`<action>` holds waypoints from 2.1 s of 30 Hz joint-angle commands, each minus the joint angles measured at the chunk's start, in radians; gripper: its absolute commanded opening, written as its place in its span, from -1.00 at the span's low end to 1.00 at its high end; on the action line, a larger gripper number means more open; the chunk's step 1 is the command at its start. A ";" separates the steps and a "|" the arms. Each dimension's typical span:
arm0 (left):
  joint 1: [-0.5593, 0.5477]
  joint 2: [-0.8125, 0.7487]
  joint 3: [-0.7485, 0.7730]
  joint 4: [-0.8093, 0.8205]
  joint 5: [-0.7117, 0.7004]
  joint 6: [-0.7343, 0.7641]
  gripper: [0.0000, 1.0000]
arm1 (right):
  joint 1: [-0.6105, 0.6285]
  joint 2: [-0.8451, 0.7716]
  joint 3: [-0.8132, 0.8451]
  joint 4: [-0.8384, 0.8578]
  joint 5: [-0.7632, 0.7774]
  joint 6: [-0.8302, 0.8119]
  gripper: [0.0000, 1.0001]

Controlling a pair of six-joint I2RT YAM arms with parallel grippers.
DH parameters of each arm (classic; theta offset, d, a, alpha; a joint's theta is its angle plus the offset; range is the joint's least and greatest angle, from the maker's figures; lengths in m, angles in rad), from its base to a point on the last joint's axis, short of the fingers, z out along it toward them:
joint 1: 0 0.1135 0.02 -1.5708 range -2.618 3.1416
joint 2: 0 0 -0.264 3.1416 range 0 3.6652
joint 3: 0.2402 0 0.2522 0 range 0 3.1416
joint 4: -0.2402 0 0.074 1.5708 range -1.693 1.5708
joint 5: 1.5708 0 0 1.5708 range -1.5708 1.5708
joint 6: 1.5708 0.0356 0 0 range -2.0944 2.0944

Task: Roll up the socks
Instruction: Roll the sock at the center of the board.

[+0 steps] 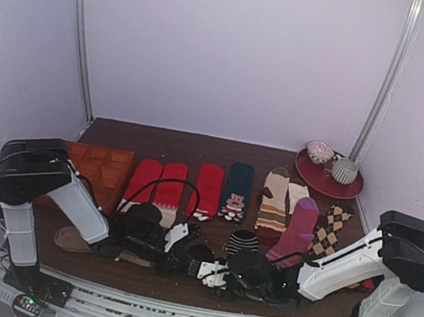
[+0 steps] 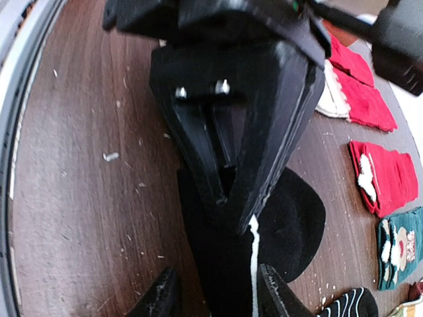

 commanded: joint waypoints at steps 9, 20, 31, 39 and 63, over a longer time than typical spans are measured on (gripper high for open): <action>0.002 0.087 -0.055 -0.288 0.043 0.031 -1.00 | 0.003 0.087 0.025 -0.031 0.119 -0.004 -0.38; 0.004 0.093 -0.055 -0.290 0.051 0.036 -1.00 | 0.001 0.126 0.080 -0.079 0.058 -0.015 -0.29; 0.008 -0.047 -0.081 -0.203 -0.037 0.102 -0.49 | -0.069 0.116 0.118 -0.302 -0.093 0.254 -1.00; -0.005 -0.367 -0.160 -0.107 -0.117 0.282 -0.17 | -0.181 0.173 0.271 -0.611 -0.426 0.425 -0.98; -0.023 -0.118 -0.035 -0.008 -0.054 0.477 -0.01 | -0.361 0.315 0.360 -0.818 -0.912 0.492 -0.90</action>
